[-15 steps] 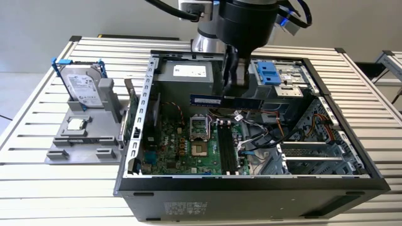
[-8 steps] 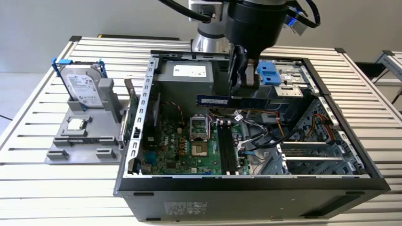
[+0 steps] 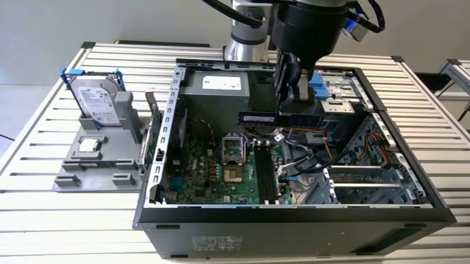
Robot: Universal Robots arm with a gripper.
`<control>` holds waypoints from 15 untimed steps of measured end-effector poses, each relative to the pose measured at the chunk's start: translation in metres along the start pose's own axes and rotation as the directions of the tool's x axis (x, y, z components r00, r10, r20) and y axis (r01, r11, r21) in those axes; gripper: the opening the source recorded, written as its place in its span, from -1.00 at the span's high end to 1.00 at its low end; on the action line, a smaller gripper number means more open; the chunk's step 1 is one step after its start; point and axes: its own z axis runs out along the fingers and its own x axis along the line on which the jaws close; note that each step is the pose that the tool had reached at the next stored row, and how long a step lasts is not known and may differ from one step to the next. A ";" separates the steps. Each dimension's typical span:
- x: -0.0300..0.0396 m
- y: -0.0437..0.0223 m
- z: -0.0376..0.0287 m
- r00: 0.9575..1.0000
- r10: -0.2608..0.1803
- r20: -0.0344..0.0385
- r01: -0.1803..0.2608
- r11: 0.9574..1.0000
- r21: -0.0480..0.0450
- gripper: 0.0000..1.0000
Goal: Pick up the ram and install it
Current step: 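Pick up the ram and move it above insertion slot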
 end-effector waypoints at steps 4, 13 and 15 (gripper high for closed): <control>-0.0003 -0.0051 -0.0001 1.000 -0.006 0.000 0.006 1.000 0.001 1.00; -0.0007 -0.0133 -0.0002 1.000 -0.013 0.000 0.013 1.000 0.001 1.00; -0.0008 -0.0148 -0.0001 1.000 -0.014 0.000 0.014 1.000 0.001 1.00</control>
